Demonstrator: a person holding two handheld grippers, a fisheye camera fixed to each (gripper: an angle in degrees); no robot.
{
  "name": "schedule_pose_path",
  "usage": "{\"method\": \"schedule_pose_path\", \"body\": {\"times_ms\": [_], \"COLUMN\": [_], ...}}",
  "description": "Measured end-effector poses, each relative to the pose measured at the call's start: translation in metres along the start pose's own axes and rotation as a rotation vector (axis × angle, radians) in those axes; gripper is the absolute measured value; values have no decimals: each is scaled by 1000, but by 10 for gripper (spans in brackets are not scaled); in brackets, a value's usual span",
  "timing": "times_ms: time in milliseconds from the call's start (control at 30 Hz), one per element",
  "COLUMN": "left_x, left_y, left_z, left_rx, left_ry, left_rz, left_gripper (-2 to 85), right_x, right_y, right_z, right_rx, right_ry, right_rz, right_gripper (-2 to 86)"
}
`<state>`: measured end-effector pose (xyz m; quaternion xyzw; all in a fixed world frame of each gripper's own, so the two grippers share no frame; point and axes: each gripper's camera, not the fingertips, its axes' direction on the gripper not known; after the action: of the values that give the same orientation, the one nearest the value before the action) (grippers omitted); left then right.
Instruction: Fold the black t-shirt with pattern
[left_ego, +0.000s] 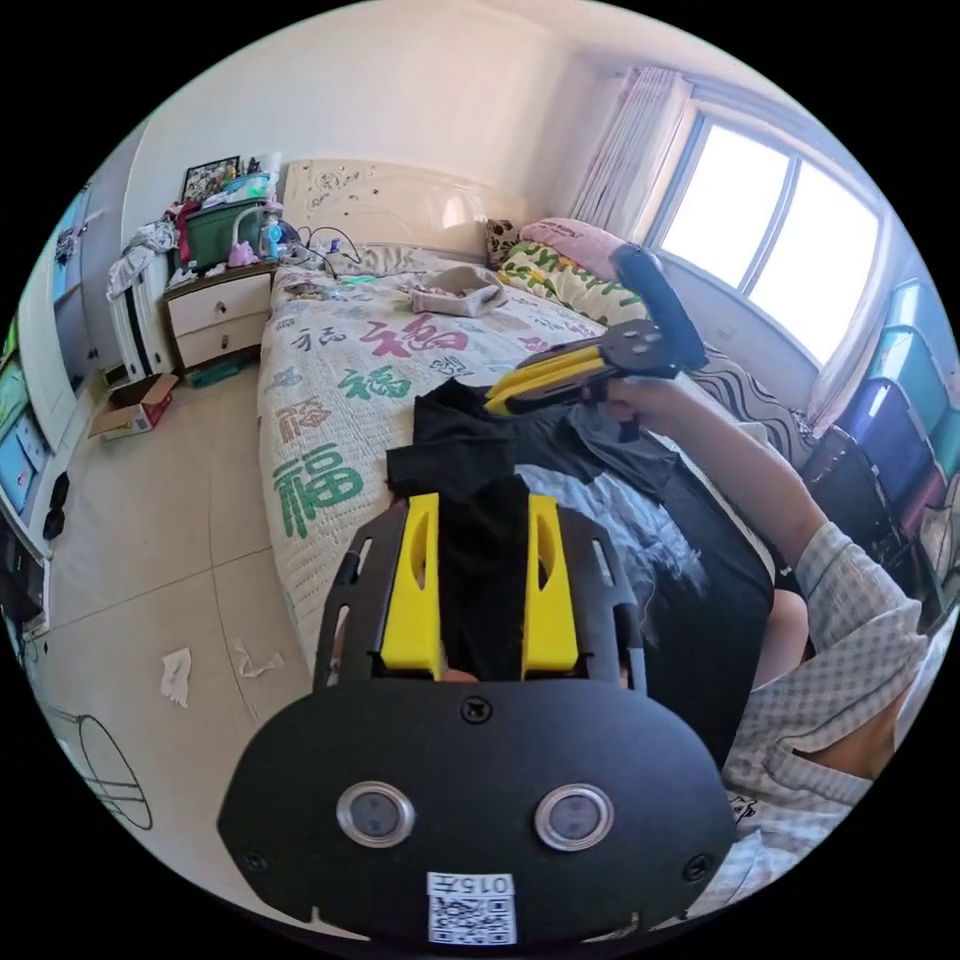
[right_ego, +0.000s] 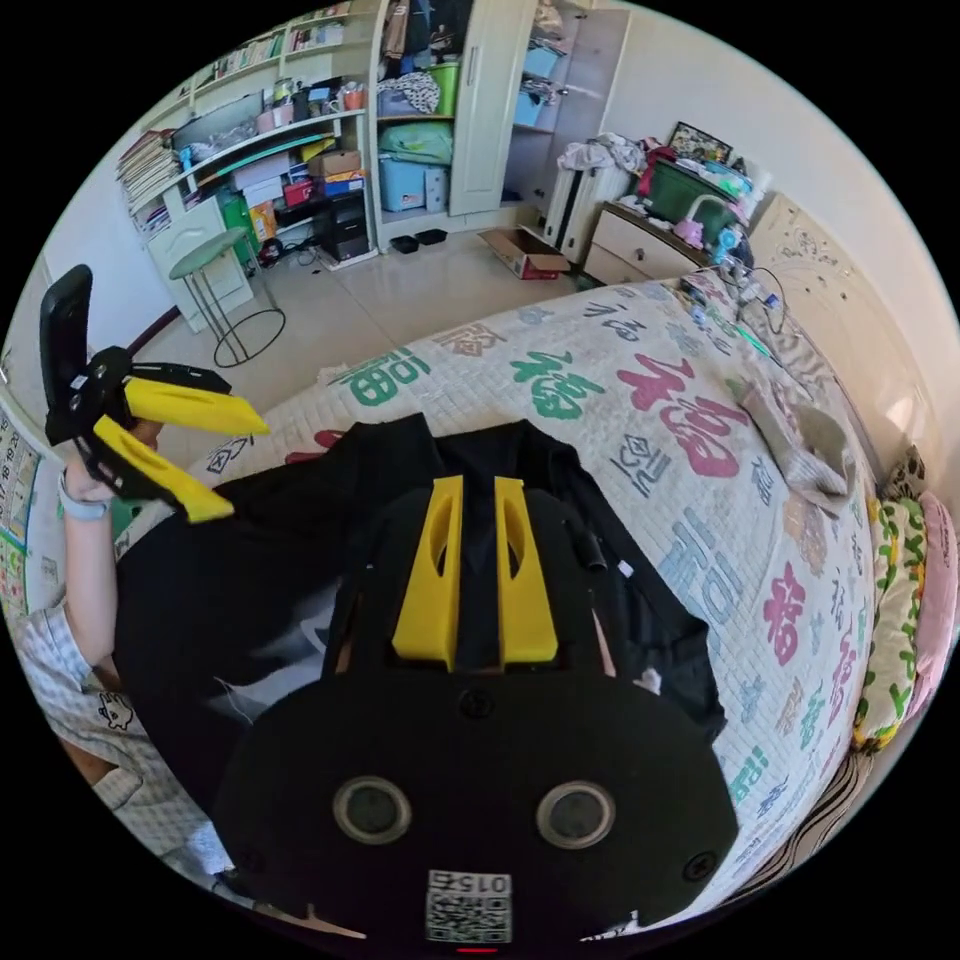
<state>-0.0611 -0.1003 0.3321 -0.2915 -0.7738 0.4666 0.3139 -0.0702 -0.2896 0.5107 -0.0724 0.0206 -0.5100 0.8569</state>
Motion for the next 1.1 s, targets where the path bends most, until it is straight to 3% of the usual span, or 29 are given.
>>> {"method": "schedule_pose_path", "body": {"times_ms": [100, 233, 367, 567, 700, 900, 1100], "left_x": [19, 54, 62, 30, 31, 57, 78], "left_y": [-4, -10, -3, 22, 37, 43, 51], "left_z": [22, 62, 84, 15, -5, 14, 37], "left_rx": [-70, -220, -298, -6, 109, 16, -87], "left_ry": [65, -139, -296, -200, -114, 83, 211], "left_rz": [49, 120, 133, -55, -6, 199, 331], "left_gripper": [132, 116, 39, 24, 23, 44, 61], "right_x": [-14, -21, -8, 22, 34, 47, 39], "right_y": [-31, -57, -51, -11, 38, 146, 223], "right_z": [25, 56, 45, -17, -70, -119, -117], "right_rx": [-59, -200, -155, 65, 234, 305, 102], "right_ry": [-39, -74, -113, -158, -171, -205, -243], "right_rz": [-43, -59, -35, 69, 77, 76, -28], "right_gripper": [78, 76, -3, -10, -10, -10, -4]}}
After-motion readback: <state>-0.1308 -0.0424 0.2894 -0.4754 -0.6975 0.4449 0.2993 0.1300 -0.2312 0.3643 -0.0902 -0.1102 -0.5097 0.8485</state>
